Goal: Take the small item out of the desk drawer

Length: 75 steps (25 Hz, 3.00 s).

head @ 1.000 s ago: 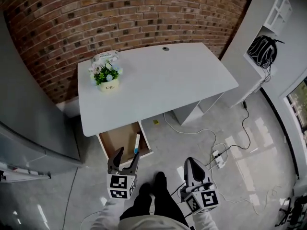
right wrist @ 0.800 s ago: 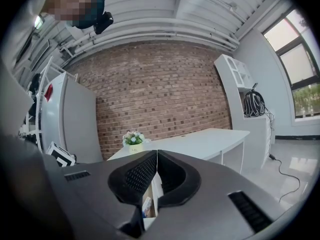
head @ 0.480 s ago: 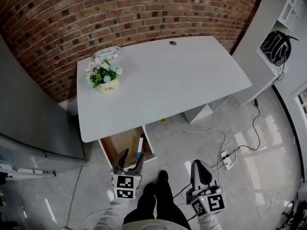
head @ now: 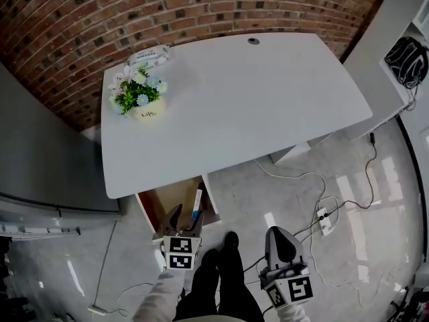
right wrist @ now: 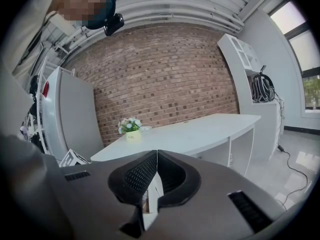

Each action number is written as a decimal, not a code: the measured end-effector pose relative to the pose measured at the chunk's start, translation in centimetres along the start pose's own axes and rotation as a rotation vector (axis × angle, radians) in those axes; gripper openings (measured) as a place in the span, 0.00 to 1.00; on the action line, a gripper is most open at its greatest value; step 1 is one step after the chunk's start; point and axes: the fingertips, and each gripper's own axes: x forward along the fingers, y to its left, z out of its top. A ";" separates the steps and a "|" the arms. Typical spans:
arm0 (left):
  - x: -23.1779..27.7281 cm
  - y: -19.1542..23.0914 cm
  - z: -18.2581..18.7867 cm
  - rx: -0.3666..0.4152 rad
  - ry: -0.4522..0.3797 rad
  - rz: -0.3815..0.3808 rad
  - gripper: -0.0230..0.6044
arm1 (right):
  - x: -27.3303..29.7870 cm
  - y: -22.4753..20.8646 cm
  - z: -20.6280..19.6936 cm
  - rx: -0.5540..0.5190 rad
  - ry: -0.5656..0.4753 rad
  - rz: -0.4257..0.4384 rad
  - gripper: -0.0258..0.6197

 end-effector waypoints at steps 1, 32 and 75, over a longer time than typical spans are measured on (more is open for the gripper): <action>0.8 0.1 -0.5 0.004 0.021 -0.001 0.45 | 0.5 -0.1 -0.5 0.001 0.013 0.004 0.08; 16.1 1.8 -14.5 -0.009 0.493 0.016 0.45 | 5.5 -3.1 -10.8 0.068 0.244 0.068 0.08; 2.0 0.4 -0.7 0.020 0.159 0.008 0.17 | 3.4 0.0 -3.8 0.006 0.109 0.068 0.08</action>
